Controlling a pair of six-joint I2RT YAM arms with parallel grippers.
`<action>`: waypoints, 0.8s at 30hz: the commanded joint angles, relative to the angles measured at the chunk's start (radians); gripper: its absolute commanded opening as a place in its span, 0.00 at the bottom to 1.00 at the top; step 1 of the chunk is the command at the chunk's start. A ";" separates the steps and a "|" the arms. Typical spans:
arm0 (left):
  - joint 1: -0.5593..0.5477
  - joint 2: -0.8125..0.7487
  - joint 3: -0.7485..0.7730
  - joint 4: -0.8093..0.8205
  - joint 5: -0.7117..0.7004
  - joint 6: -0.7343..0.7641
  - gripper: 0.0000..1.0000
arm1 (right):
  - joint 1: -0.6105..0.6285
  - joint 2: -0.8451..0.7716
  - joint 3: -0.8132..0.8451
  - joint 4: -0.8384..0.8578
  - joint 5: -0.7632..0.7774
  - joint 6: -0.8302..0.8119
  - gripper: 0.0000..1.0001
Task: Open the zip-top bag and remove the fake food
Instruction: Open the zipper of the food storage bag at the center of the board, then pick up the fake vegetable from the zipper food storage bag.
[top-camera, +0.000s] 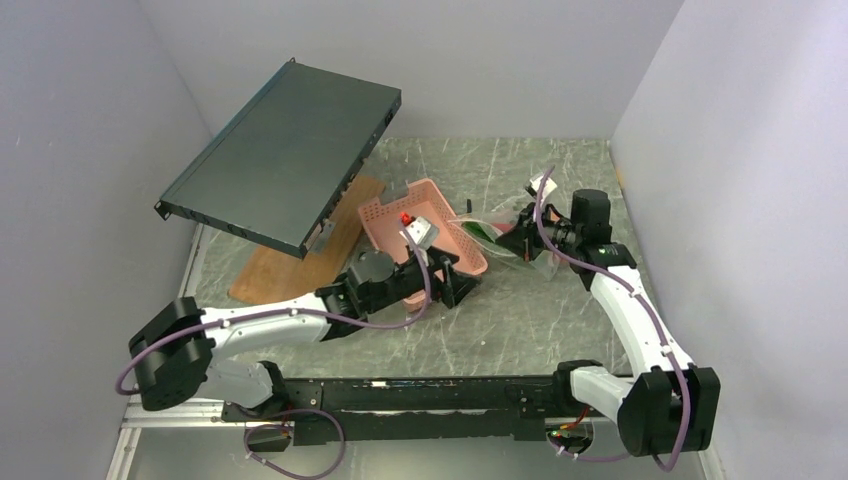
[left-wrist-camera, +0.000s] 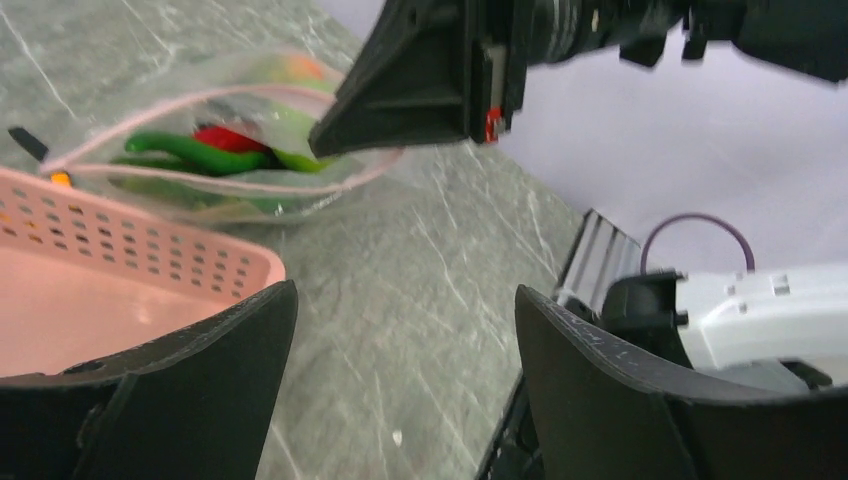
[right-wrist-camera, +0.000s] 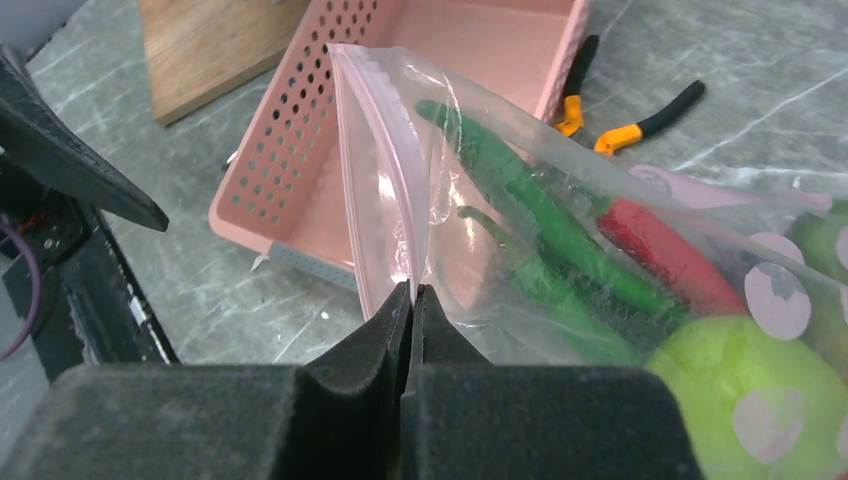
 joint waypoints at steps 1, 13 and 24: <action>0.024 0.073 0.135 0.061 -0.083 0.043 0.82 | -0.029 -0.063 -0.040 0.144 0.036 0.099 0.00; 0.096 0.256 0.285 0.088 -0.025 -0.041 0.65 | -0.041 -0.104 -0.076 0.198 0.017 0.167 0.00; 0.100 0.314 0.362 -0.002 -0.041 0.043 0.60 | -0.035 -0.088 -0.083 0.197 -0.011 0.179 0.00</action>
